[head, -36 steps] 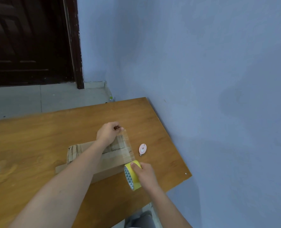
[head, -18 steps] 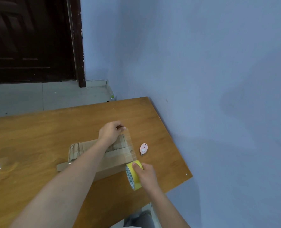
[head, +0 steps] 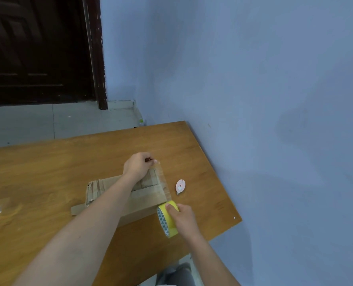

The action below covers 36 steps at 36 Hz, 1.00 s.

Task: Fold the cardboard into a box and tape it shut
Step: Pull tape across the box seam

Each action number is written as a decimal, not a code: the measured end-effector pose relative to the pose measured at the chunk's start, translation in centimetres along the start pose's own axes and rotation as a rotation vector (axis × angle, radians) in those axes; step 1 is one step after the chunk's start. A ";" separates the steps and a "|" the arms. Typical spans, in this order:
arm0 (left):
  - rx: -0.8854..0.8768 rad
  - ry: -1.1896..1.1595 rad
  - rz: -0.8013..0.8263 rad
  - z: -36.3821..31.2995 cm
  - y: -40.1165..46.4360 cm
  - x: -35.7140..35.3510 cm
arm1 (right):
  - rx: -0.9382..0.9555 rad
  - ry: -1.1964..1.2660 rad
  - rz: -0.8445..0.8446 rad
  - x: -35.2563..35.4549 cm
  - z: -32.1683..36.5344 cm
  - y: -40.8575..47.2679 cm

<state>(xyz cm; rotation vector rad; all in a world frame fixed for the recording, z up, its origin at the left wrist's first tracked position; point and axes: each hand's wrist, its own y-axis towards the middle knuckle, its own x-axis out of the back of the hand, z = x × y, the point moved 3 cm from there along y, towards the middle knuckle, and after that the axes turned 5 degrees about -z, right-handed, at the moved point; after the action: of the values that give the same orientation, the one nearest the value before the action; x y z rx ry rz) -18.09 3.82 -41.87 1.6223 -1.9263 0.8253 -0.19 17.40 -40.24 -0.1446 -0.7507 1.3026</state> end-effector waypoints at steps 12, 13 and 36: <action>0.145 0.004 0.263 0.3 1.6 -0.8 | -0.015 -0.001 0.025 0.1 0.1 0.3; 0.147 0.018 0.282 0.3 1.8 -0.8 | -0.016 -0.001 0.033 0.1 0.2 0.3; 0.235 0.065 0.209 1.3 1.3 -0.5 | -0.023 0.082 0.083 -0.5 -0.1 0.7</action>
<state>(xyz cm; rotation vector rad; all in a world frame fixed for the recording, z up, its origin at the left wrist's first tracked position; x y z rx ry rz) -19.26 3.36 -43.32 1.5162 -2.0392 1.2142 -0.76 17.20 -40.87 -0.2490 -0.6960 1.3592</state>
